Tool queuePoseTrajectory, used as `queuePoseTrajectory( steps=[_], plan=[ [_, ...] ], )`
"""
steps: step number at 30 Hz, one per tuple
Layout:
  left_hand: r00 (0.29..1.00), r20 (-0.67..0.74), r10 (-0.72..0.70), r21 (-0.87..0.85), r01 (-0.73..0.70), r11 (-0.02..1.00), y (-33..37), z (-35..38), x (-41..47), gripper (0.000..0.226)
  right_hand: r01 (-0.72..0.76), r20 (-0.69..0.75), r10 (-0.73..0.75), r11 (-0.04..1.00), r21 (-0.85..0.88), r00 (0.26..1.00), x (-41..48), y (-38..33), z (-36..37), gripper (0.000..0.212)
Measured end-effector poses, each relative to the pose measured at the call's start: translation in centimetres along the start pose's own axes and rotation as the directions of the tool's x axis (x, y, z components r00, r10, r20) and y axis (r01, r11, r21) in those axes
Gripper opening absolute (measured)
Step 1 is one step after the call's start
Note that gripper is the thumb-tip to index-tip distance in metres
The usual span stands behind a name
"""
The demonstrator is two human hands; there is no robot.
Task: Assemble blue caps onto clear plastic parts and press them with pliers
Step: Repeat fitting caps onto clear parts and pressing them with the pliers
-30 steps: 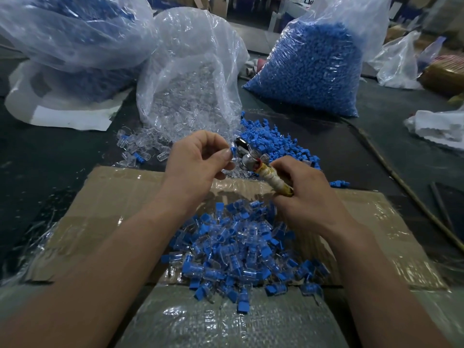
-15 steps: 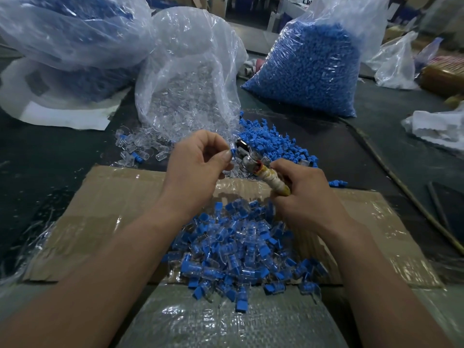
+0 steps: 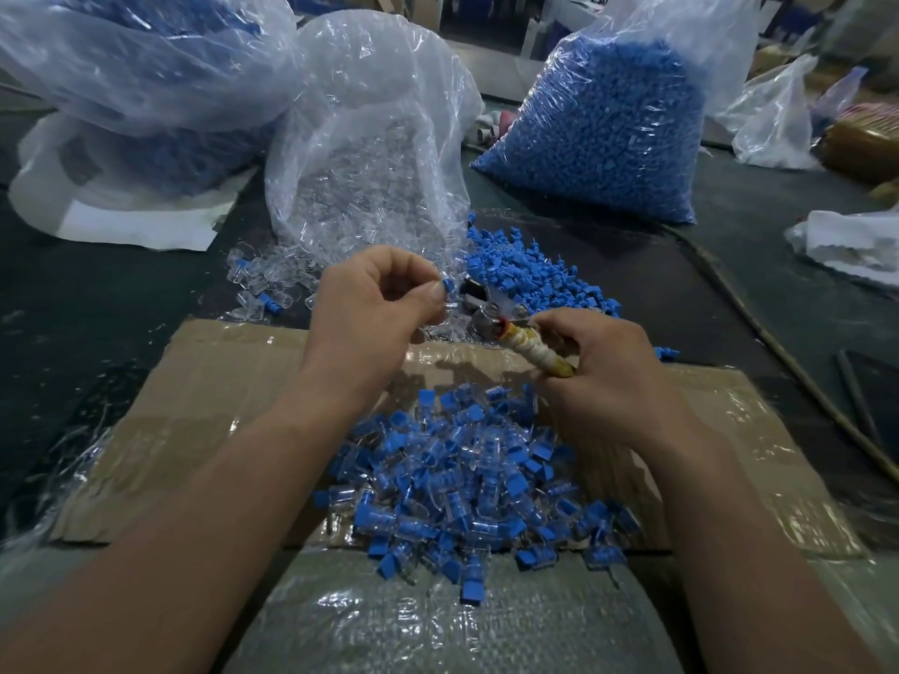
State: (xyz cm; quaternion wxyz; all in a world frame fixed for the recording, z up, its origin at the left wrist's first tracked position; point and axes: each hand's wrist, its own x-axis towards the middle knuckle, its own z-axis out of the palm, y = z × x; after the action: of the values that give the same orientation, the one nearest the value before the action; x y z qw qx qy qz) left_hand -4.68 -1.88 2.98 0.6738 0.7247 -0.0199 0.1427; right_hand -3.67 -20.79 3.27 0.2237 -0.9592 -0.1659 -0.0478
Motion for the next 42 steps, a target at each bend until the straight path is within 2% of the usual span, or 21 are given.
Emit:
queuePoseTrajectory(
  steps=[2,5,6,10,12,16,18,20,23,25,27,30,35,38,42],
  plan=[
    [0.998,0.051,-0.047,-0.073,0.051,0.996,0.3,-0.3,0.0,0.02,-0.036,0.017,0.037,0.998,-0.049,0.999,0.0,0.6,-0.3,0.035],
    [0.962,0.243,-0.126,-0.133,0.162,0.978,0.8,-0.8,-0.1,0.009,-0.099,0.057,0.102,0.993,-0.064,0.993,0.1,1.3,-0.8,0.036],
    [0.933,0.326,-0.152,-0.122,0.201,0.972,1.0,-1.0,-0.1,0.004,-0.117,0.078,0.122,0.991,-0.064,0.989,0.1,1.5,-0.8,0.037],
    [0.752,0.62,-0.223,0.005,0.28,0.96,1.2,-1.5,-0.2,0.014,-0.174,0.156,0.18,0.983,-0.054,0.971,0.2,1.8,-0.9,0.043],
    [0.696,0.687,-0.209,0.041,0.251,0.967,1.3,-1.4,-0.3,0.017,-0.171,0.184,0.181,0.983,-0.07,0.966,0.3,2.0,-0.7,0.047],
    [0.654,0.734,-0.185,0.068,0.2,0.977,1.3,-1.2,-0.5,0.015,-0.174,0.236,0.187,0.982,-0.076,0.954,0.4,2.2,-0.6,0.064],
    [0.667,0.722,-0.181,0.085,0.174,0.981,1.3,-1.3,-0.5,0.02,-0.178,0.275,0.195,0.98,-0.084,0.942,0.4,2.4,-0.6,0.074],
    [0.762,0.621,-0.186,0.068,0.184,0.981,1.0,-1.2,-0.4,0.02,-0.179,0.306,0.192,0.981,-0.069,0.932,0.3,2.5,-0.7,0.078],
    [0.955,0.252,-0.155,0.11,0.132,0.985,-0.4,-1.3,0.5,0.01,-0.207,0.325,0.192,0.978,0.013,0.926,0.2,2.5,-0.8,0.073],
    [0.995,0.033,-0.089,0.216,0.08,0.973,-1.4,-1.6,1.4,0.011,-0.197,0.317,0.179,0.98,0.025,0.931,0.2,2.6,-0.8,0.069],
    [0.999,-0.039,-0.032,0.344,0.044,0.938,-2.2,-1.8,1.9,0.014,-0.173,0.317,0.161,0.985,0.012,0.935,0.2,2.4,-0.8,0.067],
    [0.999,0.002,0.034,0.519,-0.03,0.854,-2.8,-1.4,1.8,0.015,-0.156,0.319,0.144,0.988,0.01,0.937,0.2,2.4,-0.8,0.067],
    [0.974,0.207,0.092,0.691,-0.212,0.691,-3.3,-0.3,1.2,0.026,-0.146,0.304,0.126,0.988,0.041,0.944,0.1,2.3,-0.8,0.066],
    [0.946,0.323,0.021,0.72,-0.26,0.644,-3.5,0.1,1.2,0.035,-0.12,0.302,0.099,0.991,0.054,0.948,0.2,1.9,-0.4,0.068],
    [0.886,0.441,-0.142,0.744,-0.272,0.61,-3.8,0.0,1.3,0.049,-0.085,0.299,0.063,0.995,0.06,0.952,0.3,1.8,-0.3,0.068]
  ],
)
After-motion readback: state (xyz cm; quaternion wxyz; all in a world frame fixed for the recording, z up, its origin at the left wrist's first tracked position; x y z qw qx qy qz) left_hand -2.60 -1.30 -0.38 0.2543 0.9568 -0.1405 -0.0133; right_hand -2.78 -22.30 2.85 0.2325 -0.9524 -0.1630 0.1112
